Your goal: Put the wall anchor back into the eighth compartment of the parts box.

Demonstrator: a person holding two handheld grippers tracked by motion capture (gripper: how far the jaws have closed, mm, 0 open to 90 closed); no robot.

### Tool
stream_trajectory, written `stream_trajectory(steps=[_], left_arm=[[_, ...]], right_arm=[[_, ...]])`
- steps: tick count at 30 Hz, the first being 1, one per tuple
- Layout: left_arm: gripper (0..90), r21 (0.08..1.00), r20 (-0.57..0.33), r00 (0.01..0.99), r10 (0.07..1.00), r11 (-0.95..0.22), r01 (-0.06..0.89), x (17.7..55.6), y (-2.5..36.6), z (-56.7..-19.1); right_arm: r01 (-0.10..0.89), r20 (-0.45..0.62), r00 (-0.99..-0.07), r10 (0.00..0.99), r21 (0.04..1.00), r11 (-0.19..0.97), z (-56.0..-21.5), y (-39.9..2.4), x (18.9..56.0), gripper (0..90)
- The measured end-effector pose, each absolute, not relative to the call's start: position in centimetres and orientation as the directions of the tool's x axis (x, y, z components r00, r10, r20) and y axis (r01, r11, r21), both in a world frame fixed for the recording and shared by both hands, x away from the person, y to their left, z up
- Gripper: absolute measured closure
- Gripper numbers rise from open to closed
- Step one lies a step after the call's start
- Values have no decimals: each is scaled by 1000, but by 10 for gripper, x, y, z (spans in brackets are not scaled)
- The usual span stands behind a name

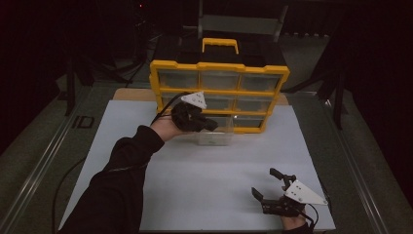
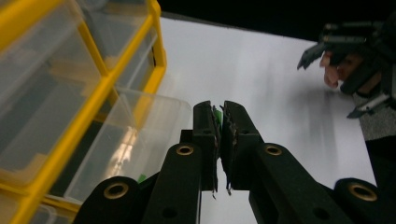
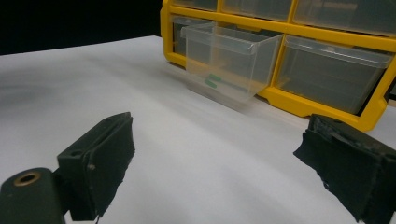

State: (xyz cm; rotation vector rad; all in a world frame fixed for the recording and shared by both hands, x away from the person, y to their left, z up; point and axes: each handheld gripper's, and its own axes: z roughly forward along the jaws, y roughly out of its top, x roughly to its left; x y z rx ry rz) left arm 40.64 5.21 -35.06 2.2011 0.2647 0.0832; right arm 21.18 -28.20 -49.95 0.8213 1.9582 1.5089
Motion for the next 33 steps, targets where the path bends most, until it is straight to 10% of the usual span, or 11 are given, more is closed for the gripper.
stream_trajectory(steps=[33], left_arm=[[845,793,-32,917,398,-549,266,429,27,-404]], right_arm=[[150,-44,-679,733,969,197,-500,-283,212,89]])
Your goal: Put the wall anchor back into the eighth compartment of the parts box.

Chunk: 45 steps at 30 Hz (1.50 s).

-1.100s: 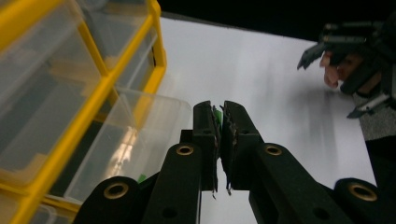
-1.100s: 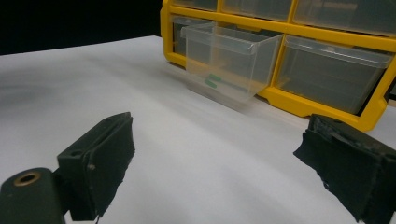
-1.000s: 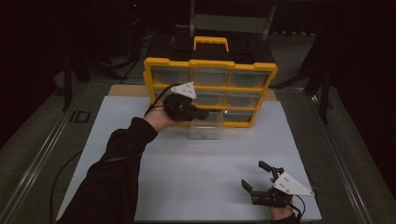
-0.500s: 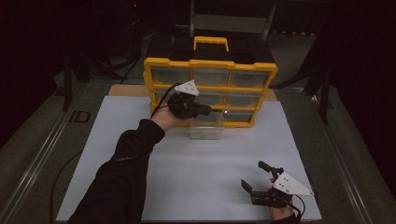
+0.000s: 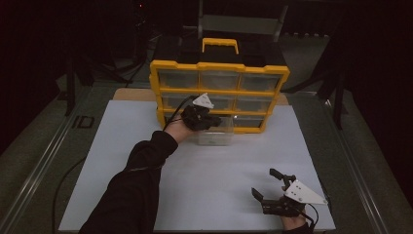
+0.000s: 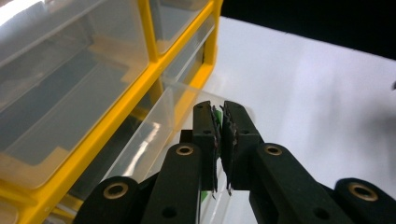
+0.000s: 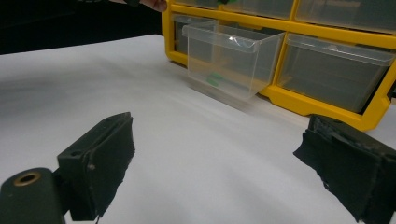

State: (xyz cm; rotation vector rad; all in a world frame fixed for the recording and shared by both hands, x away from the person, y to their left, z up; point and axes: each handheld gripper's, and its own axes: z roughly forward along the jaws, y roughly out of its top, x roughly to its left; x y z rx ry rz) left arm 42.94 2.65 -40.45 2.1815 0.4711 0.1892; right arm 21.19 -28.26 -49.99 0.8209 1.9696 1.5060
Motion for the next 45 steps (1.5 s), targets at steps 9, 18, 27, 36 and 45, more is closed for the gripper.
stream_trajectory(steps=[9,18,27,36,45], left_arm=[[845,736,-33,879,475,-584,343,435,21,-414],[844,712,-39,874,485,-600,365,438,16,-419],[578,734,-59,863,501,-564,378,437,21,-414],[200,757,-95,843,529,-512,406,429,34,-403],[0,775,-141,862,487,-488,402,416,56,-405]], right_arm=[[149,-45,-682,730,968,200,-500,-282,212,89],[154,-40,-681,732,968,196,-501,-282,213,89],[152,-41,-678,734,969,194,-500,-283,212,89],[153,-42,-675,736,969,196,-501,-282,213,89],[155,-40,-674,738,969,194,-501,-283,212,89]])
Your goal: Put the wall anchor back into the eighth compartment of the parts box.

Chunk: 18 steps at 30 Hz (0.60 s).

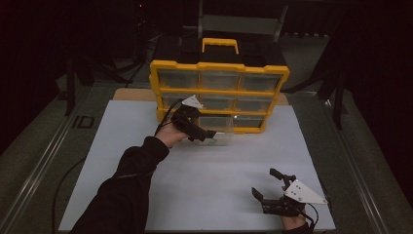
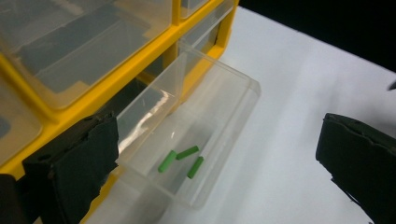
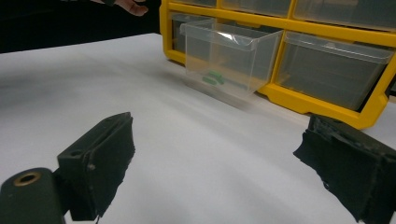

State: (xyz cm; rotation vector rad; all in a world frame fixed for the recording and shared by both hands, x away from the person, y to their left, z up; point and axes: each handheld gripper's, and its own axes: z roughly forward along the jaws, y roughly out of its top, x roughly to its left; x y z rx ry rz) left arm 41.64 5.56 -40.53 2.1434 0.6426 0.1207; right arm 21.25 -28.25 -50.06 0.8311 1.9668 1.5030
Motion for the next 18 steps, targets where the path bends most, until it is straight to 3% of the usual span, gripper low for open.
stream_trajectory(steps=[18], left_arm=[[0,809,-137,866,481,-450,377,365,103,-419]], right_arm=[[165,-38,-675,737,966,200,-502,-281,213,89]])
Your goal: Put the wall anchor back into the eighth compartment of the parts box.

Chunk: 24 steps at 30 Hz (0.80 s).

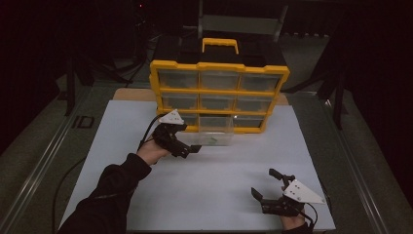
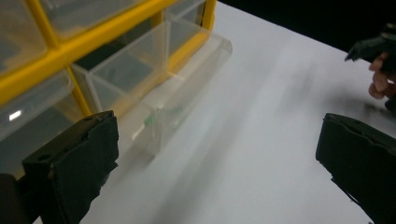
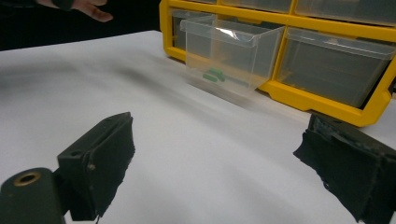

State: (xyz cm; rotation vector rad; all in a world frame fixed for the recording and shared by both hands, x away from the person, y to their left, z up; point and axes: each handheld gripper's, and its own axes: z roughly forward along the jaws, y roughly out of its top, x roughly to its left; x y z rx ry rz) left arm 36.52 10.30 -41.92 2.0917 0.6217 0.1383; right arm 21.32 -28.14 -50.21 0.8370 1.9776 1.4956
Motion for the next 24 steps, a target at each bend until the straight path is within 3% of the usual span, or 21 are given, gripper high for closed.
stream_trajectory(steps=[24], left_arm=[[0,850,-128,861,492,-392,350,295,165,-441]], right_arm=[[159,-42,-676,736,966,202,-502,-281,213,89]])
